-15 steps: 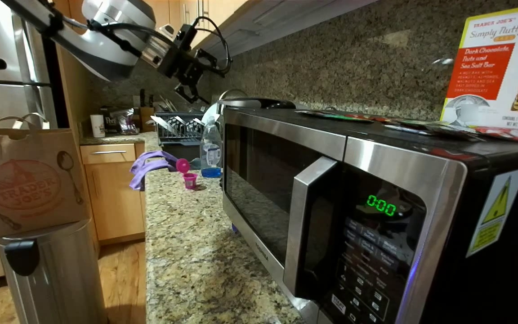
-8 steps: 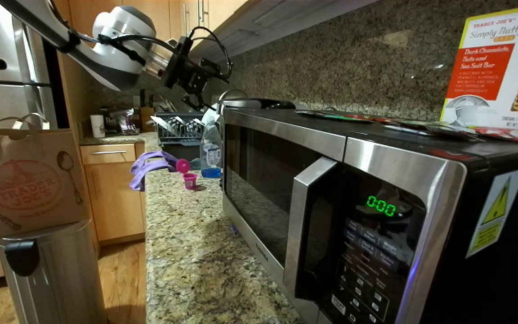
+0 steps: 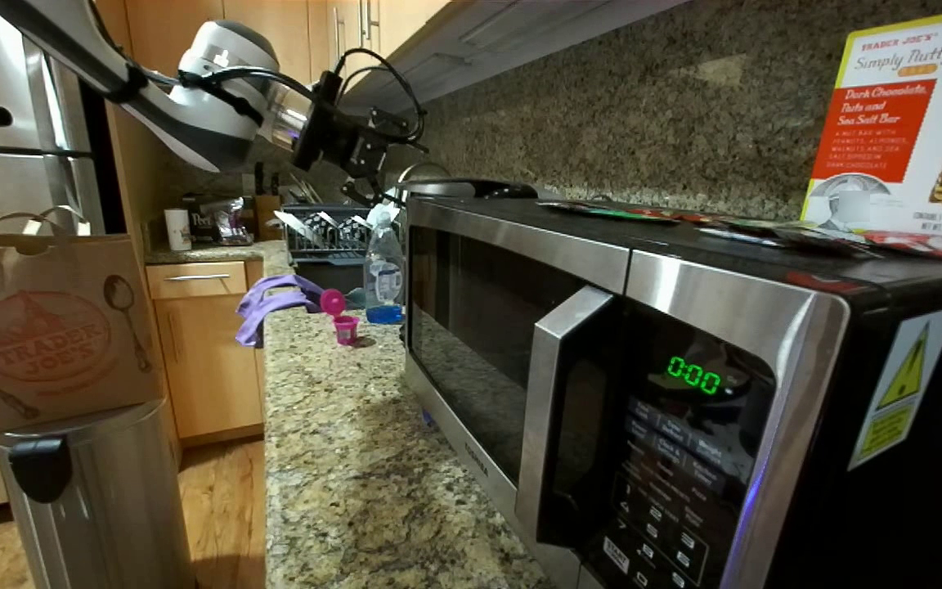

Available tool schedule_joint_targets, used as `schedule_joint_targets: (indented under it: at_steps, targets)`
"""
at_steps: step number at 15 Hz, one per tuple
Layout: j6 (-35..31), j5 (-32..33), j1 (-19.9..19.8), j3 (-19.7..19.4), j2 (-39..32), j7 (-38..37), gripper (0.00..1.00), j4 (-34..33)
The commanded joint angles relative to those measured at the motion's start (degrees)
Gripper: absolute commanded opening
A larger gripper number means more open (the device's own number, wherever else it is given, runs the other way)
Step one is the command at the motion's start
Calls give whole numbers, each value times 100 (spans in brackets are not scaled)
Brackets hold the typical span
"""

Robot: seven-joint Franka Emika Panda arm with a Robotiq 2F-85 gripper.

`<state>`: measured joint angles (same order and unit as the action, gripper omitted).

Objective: Open the coffee maker machine

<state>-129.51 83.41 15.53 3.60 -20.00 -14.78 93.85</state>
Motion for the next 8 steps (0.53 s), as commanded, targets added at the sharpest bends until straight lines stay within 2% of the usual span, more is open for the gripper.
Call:
schedule_joint_targets:
  at_steps: [1, 4, 8]
  targets:
    - [441, 678, 15, 58, 202, -715, 100, 190]
    - [595, 1299, 14, 127, 244, -1147, 100, 227]
    - [794, 1722, -28, 244, 309, -1618, 100, 358]
